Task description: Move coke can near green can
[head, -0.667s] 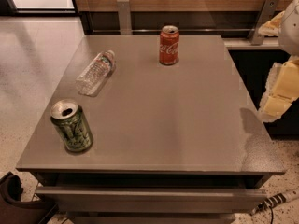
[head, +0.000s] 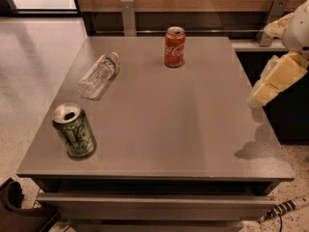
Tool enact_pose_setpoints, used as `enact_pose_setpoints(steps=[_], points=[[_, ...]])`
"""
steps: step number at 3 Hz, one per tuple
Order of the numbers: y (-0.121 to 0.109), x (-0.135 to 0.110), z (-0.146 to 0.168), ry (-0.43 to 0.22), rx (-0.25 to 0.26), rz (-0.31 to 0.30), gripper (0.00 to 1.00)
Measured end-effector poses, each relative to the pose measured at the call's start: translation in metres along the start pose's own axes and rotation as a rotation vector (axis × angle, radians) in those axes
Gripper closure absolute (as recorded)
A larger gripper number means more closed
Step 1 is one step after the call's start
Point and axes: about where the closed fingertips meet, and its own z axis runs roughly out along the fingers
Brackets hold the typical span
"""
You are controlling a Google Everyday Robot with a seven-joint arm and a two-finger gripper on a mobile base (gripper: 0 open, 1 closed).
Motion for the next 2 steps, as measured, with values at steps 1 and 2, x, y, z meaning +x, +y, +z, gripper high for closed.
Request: enact_pose_setpoints(steps=[1, 2], points=[[-0.043, 0.001, 0.033, -0.227, 0.029, 0.144, 0.00], [-0.079, -0.009, 0.056, -0.459, 0.062, 0.244, 0.00]])
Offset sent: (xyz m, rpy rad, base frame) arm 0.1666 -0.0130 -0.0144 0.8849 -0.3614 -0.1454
